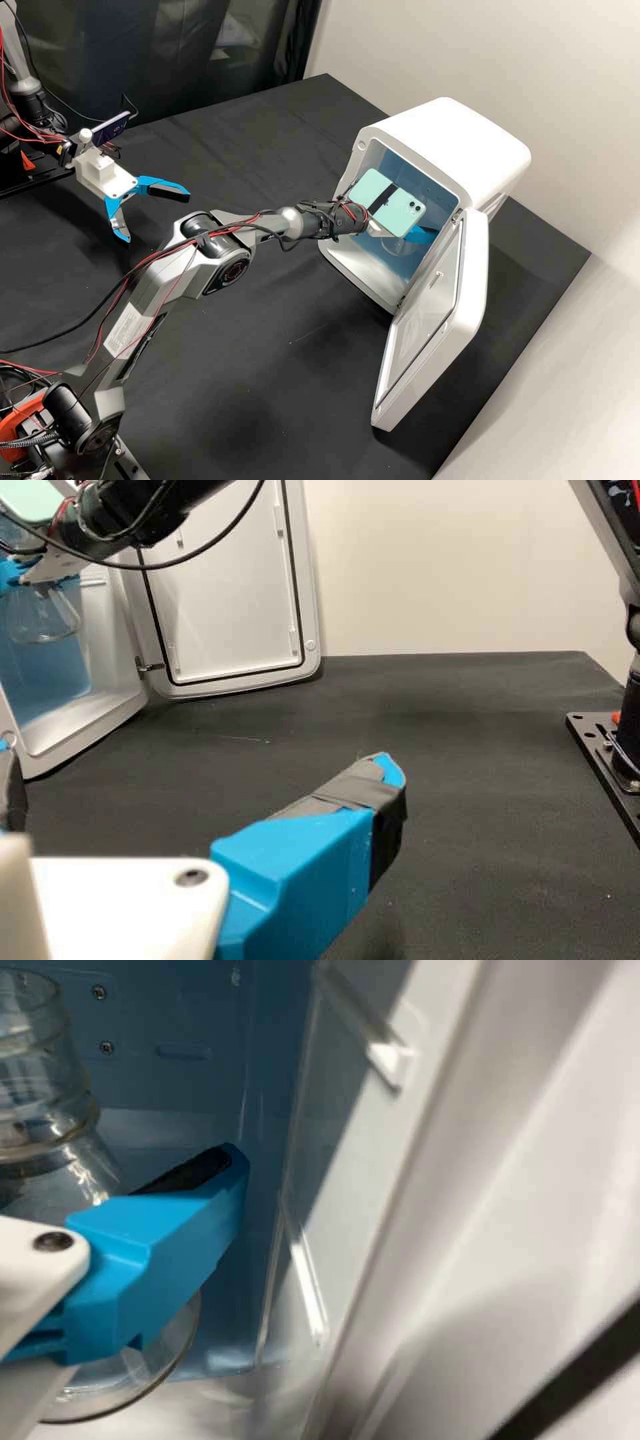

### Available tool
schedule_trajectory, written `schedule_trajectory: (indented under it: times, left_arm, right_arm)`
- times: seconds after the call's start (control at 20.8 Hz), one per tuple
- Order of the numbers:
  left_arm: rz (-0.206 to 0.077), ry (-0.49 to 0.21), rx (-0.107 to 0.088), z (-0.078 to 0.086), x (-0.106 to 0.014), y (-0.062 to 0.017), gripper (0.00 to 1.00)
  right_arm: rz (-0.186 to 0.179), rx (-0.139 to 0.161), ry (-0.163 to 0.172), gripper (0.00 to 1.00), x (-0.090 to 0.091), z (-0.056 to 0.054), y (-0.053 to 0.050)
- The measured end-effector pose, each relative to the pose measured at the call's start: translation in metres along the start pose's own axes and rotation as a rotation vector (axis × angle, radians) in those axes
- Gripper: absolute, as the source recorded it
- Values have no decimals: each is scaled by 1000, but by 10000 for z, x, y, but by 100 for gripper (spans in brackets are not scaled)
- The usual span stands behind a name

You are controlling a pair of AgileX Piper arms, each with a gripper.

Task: Place the flask in the incubator

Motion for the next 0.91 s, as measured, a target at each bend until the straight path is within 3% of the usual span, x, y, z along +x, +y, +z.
schedule_trajectory:
  times: [0.14,0.34,0.48,0.72,0.91]
  left_arm:
    - [0,-1,0,2,0,0,100]
    - [0,-2,0,4,1,-1,100]
    - [0,-2,0,4,1,-1,100]
    - [-3,-13,2,27,4,-5,100]
    - [-3,-13,2,27,4,-5,100]
  right_arm:
    - [-3,-17,-18,0,102,9,-58]
    - [-20,-10,-54,0,240,2,-103]
    - [-36,-24,-70,0,323,2,-158]
    - [-76,-34,-73,0,311,-35,-344]
    - [-75,-35,-83,0,300,-46,-394]
